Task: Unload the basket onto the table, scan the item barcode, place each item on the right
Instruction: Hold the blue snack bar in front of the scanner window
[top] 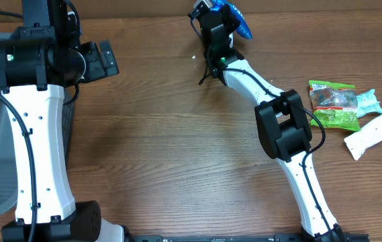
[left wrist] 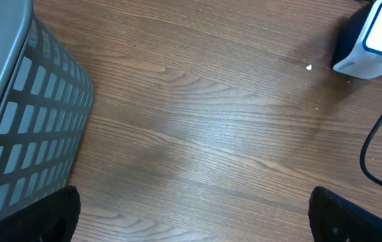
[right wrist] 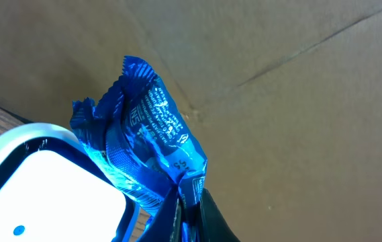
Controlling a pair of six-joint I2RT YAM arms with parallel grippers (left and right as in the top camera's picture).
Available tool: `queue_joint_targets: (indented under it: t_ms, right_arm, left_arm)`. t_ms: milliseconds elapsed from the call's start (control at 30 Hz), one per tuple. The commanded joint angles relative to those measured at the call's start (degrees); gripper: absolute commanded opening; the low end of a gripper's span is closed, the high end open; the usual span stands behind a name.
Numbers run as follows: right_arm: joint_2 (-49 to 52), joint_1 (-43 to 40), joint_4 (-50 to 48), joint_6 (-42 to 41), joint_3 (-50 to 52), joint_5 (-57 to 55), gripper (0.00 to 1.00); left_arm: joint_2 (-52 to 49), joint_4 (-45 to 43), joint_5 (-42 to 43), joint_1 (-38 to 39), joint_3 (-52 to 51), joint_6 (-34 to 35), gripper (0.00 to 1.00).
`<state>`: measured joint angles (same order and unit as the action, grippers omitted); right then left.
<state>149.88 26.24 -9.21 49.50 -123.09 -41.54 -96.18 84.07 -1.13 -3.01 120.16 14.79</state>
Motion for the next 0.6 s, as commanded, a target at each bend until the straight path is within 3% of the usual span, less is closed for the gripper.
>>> queue_joint_targets:
  t_ms: [0,567]
  right_arm:
    - [-0.79,-0.48,-0.57,0.04,-0.63,-3.04,0.04]
    - [-0.79,1.75,-1.03,0.0,-0.63,-12.44,0.04]
  left_arm:
    - [0.17,-0.11,-0.37,0.39,1.07,-0.66,1.0]
    - [0.17,-0.11,-0.37,0.42,1.05,-0.66,1.0]
